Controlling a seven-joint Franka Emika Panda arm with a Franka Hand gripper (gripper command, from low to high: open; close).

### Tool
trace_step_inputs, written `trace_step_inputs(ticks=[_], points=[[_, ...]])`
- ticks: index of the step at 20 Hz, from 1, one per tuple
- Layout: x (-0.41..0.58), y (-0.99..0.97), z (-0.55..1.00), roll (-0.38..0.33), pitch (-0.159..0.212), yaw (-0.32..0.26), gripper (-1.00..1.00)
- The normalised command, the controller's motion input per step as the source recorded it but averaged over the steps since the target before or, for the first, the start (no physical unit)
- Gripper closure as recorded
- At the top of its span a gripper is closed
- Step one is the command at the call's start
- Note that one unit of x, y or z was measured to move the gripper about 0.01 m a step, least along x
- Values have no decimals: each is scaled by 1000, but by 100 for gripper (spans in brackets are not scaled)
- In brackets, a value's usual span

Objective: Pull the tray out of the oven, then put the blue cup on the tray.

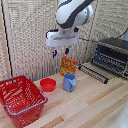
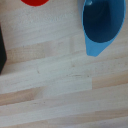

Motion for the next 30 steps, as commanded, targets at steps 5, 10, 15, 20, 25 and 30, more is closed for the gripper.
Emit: trace_step_inputs(ticks=[5,10,15,20,25,30], points=[[-178,-315,82,-293,-5,137,-100],[-224,-351,91,-296,0,128,-100],[-223,-354,86,-299,0,126,-100],[-237,-353,63,-316,0,118,-100],[-229,-401,35,-303,0,113,-100],[-118,-538,-31,-262,0,100,-100]])
